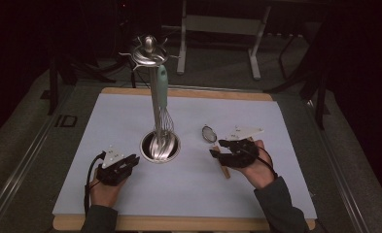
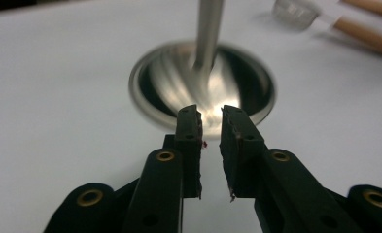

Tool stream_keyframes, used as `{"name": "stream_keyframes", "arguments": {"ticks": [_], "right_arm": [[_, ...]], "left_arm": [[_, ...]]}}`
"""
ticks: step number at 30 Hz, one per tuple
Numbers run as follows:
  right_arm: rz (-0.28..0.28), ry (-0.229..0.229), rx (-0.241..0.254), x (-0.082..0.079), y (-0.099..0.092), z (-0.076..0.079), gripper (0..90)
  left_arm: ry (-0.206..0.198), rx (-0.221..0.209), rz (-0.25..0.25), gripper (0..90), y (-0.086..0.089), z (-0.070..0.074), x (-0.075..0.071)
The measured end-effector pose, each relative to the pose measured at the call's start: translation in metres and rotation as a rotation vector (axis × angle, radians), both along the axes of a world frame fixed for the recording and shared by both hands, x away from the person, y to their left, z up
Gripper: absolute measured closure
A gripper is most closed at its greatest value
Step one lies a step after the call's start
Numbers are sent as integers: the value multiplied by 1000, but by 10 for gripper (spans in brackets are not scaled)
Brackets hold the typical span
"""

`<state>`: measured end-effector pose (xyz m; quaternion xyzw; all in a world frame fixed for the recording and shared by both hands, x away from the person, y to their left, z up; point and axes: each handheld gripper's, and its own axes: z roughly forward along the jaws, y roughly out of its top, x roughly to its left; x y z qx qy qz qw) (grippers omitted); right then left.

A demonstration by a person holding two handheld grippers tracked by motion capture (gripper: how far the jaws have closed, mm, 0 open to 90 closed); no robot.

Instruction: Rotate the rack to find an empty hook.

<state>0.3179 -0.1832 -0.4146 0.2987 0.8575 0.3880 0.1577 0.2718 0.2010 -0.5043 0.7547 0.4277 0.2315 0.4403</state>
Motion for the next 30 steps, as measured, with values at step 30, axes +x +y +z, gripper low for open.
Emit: {"name": "stream_keyframes", "arguments": {"ticks": [30], "right_arm": [[-165,102,74,-5,-57,-47,501]], "left_arm": [[-390,-177,-37,900,-26,165,5]]}}
